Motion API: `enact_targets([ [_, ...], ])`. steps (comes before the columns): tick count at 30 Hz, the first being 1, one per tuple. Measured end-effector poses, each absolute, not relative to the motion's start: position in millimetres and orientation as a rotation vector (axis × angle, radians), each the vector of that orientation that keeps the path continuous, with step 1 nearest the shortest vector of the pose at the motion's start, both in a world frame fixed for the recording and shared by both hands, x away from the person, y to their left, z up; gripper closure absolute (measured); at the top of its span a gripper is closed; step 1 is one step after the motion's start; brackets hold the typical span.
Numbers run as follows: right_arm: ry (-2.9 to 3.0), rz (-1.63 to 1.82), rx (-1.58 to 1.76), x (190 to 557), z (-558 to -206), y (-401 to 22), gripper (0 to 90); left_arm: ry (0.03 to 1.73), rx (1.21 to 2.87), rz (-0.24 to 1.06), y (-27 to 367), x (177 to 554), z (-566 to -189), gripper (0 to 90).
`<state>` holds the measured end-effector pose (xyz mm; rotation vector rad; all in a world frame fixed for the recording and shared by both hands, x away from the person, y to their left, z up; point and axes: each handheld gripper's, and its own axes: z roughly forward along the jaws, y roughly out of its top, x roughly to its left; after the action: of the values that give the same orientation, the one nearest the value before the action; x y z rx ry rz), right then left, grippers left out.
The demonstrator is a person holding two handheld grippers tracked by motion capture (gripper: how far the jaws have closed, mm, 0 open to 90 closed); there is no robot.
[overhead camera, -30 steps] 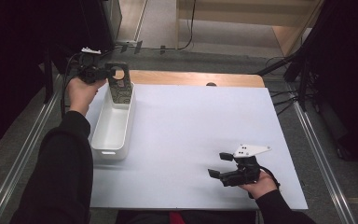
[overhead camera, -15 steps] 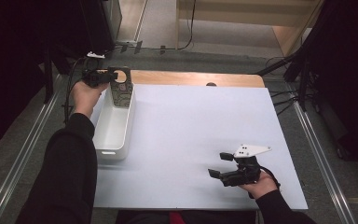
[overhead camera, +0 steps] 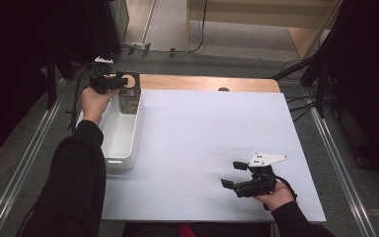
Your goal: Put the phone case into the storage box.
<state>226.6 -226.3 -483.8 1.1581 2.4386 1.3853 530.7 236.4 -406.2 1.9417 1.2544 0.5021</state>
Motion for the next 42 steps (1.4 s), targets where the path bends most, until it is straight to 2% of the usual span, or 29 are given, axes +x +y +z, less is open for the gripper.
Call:
enact_targets([
  [8, 2.439, 1.387, 1.158, 227, -484, -226, 16.6, 1.284, 1.927, 0.429, 241, 531, -404, 40.3],
  [12, 2.44, 1.385, 1.16, 227, -484, -226, 16.6, 1.303, 1.906, 0.39, 248, 528, -397, 37.4],
  [24, 2.434, 1.385, 1.165, 227, -483, -226, 16.6, 1.288, 1.901, 0.346, 259, 507, -369, 37.2],
  [30, 2.436, 1.386, 1.168, 227, -483, -226, 16.6, 1.244, 1.915, 0.299, 258, 497, -359, 34.5],
  [42, 2.432, 1.388, 1.173, 227, -482, -228, 16.6, 1.144, 1.924, 0.237, 256, 473, -347, 34.4],
])
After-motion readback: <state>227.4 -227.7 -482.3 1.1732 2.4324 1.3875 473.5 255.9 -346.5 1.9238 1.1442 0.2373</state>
